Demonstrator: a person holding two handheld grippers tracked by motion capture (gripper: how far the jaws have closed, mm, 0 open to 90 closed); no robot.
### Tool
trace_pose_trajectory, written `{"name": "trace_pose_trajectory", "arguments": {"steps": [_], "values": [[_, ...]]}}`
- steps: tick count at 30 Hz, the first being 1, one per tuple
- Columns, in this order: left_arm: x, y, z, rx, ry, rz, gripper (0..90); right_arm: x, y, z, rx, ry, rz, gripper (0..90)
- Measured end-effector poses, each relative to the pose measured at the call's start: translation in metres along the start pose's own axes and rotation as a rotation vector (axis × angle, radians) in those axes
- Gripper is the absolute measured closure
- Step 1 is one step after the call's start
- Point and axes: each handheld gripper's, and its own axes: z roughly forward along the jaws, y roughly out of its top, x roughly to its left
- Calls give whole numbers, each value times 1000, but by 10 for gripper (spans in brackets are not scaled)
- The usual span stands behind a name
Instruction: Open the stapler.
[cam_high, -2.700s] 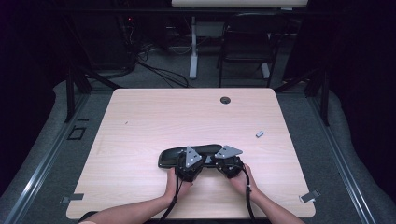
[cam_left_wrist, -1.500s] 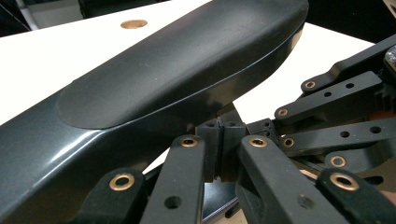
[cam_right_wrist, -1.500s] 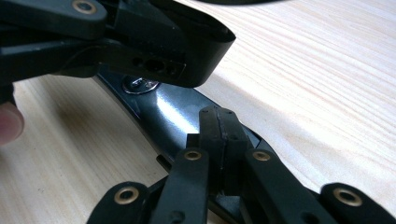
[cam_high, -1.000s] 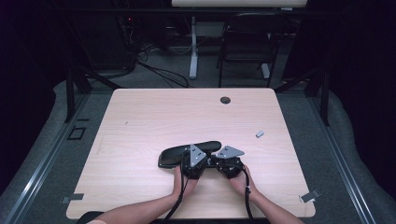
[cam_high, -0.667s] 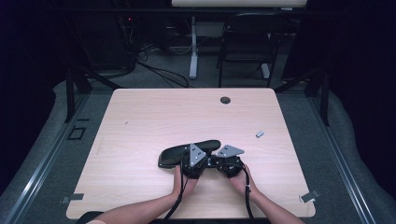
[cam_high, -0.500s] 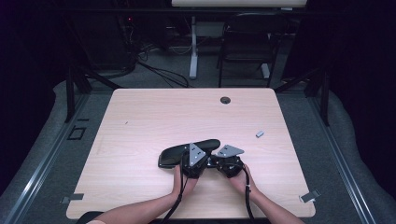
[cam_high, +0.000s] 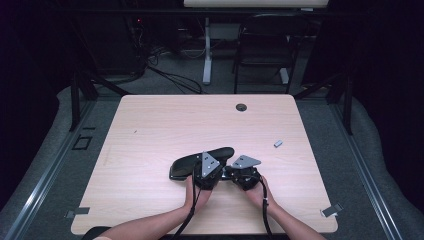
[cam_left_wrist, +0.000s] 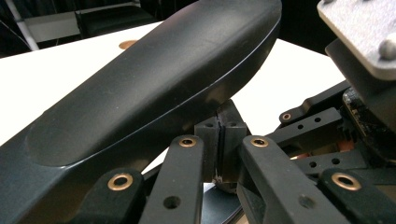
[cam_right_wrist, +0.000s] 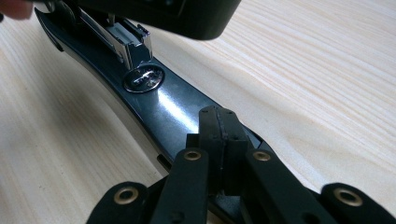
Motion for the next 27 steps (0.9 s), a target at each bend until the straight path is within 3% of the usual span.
{"name": "trace_pose_trajectory", "arguments": {"steps": [8,27], "values": [[1,4,-2,-11,-3,-29,888,1,0,0,-2,0,1,900],[4,12,-9,-37,-7,-55,883,1,0,1,-8,-2,1,900]]}}
